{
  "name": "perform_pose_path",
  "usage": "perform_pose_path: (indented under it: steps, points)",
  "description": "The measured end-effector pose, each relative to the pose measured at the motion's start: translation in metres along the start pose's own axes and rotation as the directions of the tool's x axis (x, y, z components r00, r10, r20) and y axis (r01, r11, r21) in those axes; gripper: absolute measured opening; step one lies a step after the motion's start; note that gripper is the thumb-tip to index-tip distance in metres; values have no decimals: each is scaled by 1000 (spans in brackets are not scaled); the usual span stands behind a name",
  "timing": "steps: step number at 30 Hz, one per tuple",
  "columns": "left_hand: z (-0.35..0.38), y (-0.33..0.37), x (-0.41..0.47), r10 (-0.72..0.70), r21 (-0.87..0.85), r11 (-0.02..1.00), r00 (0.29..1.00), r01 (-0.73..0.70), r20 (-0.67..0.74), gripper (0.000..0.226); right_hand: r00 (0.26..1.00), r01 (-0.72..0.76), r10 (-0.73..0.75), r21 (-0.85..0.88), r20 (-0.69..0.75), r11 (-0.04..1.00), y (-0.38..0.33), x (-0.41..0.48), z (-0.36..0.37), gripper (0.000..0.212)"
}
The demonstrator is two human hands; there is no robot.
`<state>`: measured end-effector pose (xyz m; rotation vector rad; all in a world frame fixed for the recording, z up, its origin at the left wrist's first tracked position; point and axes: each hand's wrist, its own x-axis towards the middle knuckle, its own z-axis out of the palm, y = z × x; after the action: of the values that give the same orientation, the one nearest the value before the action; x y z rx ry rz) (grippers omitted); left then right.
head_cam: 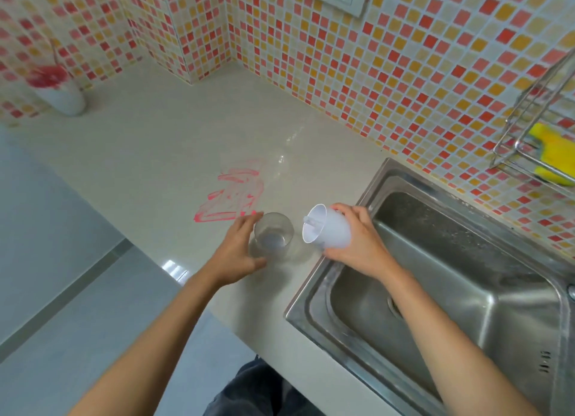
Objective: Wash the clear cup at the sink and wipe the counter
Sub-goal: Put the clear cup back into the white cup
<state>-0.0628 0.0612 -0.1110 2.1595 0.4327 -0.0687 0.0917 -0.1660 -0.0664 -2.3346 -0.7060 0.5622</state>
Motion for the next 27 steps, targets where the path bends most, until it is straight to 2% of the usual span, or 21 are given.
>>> perform_pose_path:
  steps: [4,7,11,14,18,19,21,24,27]
  points:
    - [19,0,17,32,-101,994,992,-45,-119,87,993,118,-111,-188,48,975,-25,-3,-8,82]
    - [29,8,34,54,-120,990,988,-72,-146,87,981,193,-184,-347,58,918,-42,3,-18,83]
    - [35,21,47,125,-119,982,981,-143,-150,81,970,241,-230,-369,74,898,-66,11,-19,83]
    - [35,23,48,131,-211,965,983,-157,-130,80,962,267,-267,-405,57,874,-79,18,-11,82]
    - [34,18,41,59,-292,953,995,-81,-84,112,952,303,-291,-441,97,845,-86,24,4,79]
    - [34,18,38,67,-304,949,994,-90,-85,114,951,309,-286,-425,119,851,-86,25,9,80]
    - [33,17,35,133,-285,945,985,-159,-111,109,964,259,-231,-278,129,925,-81,29,17,81]
    - [31,21,35,163,-242,952,980,-188,-117,102,991,136,-136,-14,3,991,-73,30,27,67]
    - [27,23,43,163,-232,954,979,-188,-123,92,993,85,-79,70,-83,994,-72,29,39,56]
